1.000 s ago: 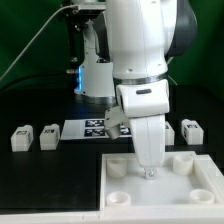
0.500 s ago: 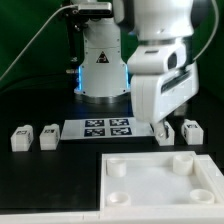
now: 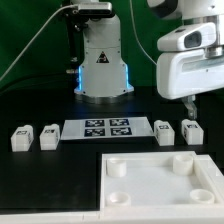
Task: Assemble one leg
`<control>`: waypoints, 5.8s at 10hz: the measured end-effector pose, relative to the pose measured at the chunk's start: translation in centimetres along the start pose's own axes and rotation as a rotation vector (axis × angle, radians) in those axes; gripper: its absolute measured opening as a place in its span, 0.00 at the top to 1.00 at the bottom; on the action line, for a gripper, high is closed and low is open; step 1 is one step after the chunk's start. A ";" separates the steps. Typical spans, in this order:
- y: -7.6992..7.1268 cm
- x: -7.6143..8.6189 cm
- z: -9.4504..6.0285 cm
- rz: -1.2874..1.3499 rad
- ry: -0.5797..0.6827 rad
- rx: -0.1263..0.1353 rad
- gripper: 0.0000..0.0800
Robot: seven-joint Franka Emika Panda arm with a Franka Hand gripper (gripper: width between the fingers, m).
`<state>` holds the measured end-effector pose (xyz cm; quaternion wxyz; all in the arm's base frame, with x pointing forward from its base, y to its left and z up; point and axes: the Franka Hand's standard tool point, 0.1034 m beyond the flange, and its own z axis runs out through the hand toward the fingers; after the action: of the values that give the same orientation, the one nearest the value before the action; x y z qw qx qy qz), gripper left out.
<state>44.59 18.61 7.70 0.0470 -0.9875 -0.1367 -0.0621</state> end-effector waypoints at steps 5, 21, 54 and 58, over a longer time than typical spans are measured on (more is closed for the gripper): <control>-0.2 -2.4 1.1 0.111 -0.303 -0.010 0.19; -1.4 -6.1 5.0 0.265 -0.838 -0.003 0.19; 9.6 11.7 -11.7 0.127 0.594 -0.082 0.63; 10.1 11.8 -11.4 0.111 0.602 -0.089 0.63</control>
Offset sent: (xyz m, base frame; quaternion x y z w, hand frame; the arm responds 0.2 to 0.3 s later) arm -0.0202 -0.0006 -0.0185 -0.0363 -0.2219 0.1088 0.9683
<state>57.33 10.82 19.80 0.0453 -0.9319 -0.0595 -0.3549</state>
